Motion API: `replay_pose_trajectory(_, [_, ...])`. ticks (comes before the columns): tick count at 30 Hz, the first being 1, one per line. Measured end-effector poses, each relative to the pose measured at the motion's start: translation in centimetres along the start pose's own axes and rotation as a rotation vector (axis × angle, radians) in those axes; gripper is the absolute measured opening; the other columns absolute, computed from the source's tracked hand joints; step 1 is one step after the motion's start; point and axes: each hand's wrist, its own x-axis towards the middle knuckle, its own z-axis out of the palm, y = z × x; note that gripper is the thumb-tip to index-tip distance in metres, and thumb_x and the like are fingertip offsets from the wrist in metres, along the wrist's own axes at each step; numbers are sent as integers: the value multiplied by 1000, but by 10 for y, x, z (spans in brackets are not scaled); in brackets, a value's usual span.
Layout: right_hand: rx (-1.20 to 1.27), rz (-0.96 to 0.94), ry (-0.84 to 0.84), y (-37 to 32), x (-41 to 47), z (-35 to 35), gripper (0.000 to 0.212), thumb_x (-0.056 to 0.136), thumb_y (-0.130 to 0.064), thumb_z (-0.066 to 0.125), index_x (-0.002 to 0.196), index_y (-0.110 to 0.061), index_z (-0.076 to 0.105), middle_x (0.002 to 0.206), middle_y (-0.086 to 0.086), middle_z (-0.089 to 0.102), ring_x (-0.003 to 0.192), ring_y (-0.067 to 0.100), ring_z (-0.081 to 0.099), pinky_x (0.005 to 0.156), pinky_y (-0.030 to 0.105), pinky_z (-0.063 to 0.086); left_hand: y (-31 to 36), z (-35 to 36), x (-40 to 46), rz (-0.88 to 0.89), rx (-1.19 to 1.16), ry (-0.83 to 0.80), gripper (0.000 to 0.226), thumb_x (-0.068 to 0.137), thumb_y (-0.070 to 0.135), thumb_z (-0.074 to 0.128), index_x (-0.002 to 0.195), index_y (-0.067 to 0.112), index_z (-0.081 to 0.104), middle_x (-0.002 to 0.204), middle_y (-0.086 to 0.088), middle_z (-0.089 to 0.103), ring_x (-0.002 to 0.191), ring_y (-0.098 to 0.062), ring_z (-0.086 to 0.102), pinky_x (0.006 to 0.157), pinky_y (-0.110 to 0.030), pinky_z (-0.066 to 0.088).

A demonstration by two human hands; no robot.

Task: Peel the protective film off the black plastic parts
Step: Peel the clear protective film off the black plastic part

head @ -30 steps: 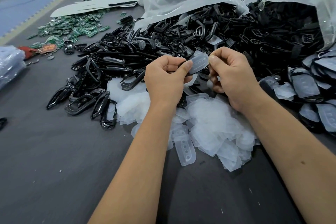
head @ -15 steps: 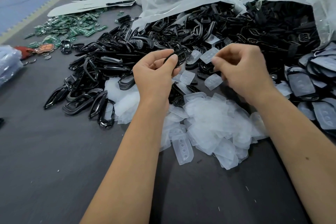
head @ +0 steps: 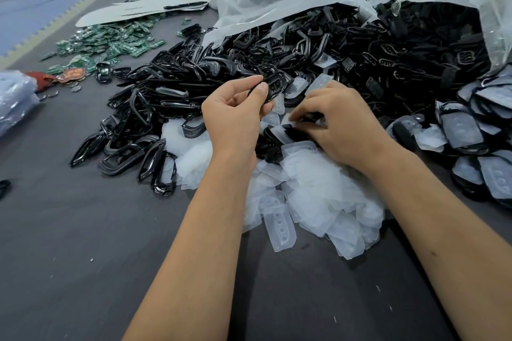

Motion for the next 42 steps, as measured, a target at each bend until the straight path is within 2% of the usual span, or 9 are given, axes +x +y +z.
replay_pose_trajectory(3, [78,39,158,-3,-1,1,4,92,-18,77,94,-16,80,88,-4,74,88,14,54,83,31,46,0,-1,0,-5,-2,8,9,91,-4,73,95,4,77,61,7,64,57,-10,64,68,-20,57])
replay_pose_trajectory(7, [866,346,291,-7,2,-5,15,93,-6,73,84,-18,74,72,-1,74,62,11,62,55,24,51,0,-2,1,-20,5,14,15,91,-7,70,98,3,77,64,6,64,58,-12,66,70,-22,58])
replay_pose_trajectory(11, [1149,415,266,-10,1,-13,14,94,0,69,89,-13,73,74,6,73,62,14,59,51,22,45,2,-1,-1,-8,39,-42,19,89,-11,67,96,4,76,59,7,65,63,-15,69,66,-19,56])
replay_pose_trajectory(19, [1228,469,236,-11,2,-15,15,96,-7,69,85,-15,72,63,1,51,54,12,36,41,21,26,1,0,-3,20,100,-108,22,87,-11,68,96,7,77,64,4,68,64,-17,72,66,-20,56])
replay_pose_trajectory(26, [1335,484,189,-13,3,-17,22,102,-25,60,93,-9,71,87,15,76,66,20,66,48,25,49,-2,1,-3,47,115,-133,26,88,-10,69,92,13,80,77,-8,72,69,-20,71,65,-20,56])
replay_pose_trajectory(30, [1125,475,344,-10,2,-10,4,94,-7,74,96,-9,71,80,9,77,64,18,69,53,23,53,-5,0,-2,45,146,-139,24,88,-10,69,96,12,78,71,-2,72,67,-19,74,65,-21,56])
replay_pose_trajectory(33, [1096,470,395,-9,2,-7,20,92,-8,77,109,-6,66,83,9,78,67,17,70,53,23,53,-5,0,-2,36,146,-136,22,88,-9,70,97,11,75,82,-13,75,70,-24,76,65,-22,56])
replay_pose_trajectory(37, [1050,405,356,-9,2,-8,8,95,-12,75,91,-19,76,79,1,75,71,11,64,52,22,51,-6,0,-2,35,126,-150,21,88,-8,71,93,11,77,90,-20,76,75,-27,76,68,-23,58])
replay_pose_trajectory(42, [1038,299,290,-10,2,-7,11,96,-9,73,97,-18,80,75,2,70,65,14,59,50,24,50,-7,1,-3,56,142,-202,20,88,-5,74,93,13,80,87,-13,75,80,-22,73,72,-26,59])
